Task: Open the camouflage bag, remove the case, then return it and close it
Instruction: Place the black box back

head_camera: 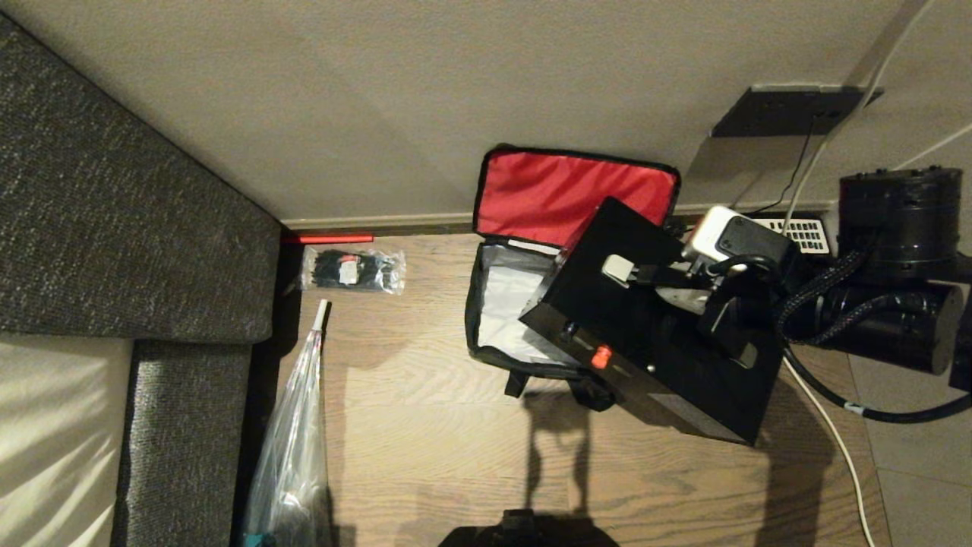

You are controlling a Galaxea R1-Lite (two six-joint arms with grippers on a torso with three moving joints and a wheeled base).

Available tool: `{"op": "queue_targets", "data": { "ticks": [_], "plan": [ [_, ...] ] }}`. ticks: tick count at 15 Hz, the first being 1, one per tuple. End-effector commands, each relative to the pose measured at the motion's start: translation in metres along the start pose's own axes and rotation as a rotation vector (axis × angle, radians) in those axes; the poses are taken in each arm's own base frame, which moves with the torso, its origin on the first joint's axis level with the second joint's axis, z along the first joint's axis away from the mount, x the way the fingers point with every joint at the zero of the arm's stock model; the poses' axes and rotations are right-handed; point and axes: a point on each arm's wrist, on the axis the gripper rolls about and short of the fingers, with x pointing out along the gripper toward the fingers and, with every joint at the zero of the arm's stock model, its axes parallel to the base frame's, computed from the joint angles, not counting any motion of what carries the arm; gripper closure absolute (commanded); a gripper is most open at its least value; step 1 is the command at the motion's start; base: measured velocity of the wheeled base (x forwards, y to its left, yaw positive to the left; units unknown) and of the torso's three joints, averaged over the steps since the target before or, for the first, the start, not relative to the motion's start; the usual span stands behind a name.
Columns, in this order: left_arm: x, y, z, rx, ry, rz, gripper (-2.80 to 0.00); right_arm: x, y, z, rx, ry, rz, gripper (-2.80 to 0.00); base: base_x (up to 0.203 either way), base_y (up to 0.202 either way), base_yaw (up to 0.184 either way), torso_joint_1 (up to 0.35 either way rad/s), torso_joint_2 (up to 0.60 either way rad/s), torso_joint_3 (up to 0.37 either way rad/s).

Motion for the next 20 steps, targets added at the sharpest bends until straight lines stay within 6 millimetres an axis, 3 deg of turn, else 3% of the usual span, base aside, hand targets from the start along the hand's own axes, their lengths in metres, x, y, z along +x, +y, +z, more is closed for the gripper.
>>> {"op": "queue_targets", "data": {
  "ticks": [1, 11, 14, 20],
  "plan": [
    [0.000, 0.000, -0.001, -0.001, 0.001, 0.000, 0.00, 0.018, 0.009, 0.001, -0.008, -0.032, 0.089, 0.00, 0.000, 0.000, 0.000, 0.000, 0.00, 0.000],
    [0.000, 0.000, -0.001, -0.001, 0.001, 0.001, 0.00, 0.027, 0.004, 0.023, -0.023, -0.199, 0.392, 0.00, 0.000, 0.000, 0.000, 0.000, 0.00, 0.000],
    [0.000, 0.000, -0.001, -0.001, 0.001, 0.000, 0.00, 0.039, 0.006, 0.018, -0.067, -0.230, 0.461, 0.00, 0.000, 0.000, 0.000, 0.000, 0.00, 0.000],
    [0.000, 0.000, -0.001, -0.001, 0.001, 0.000, 0.00, 0.070, -0.009, 0.011, -0.084, -0.264, 0.529, 0.00, 0.000, 0.000, 0.000, 0.000, 0.00, 0.000]
  ]
}}
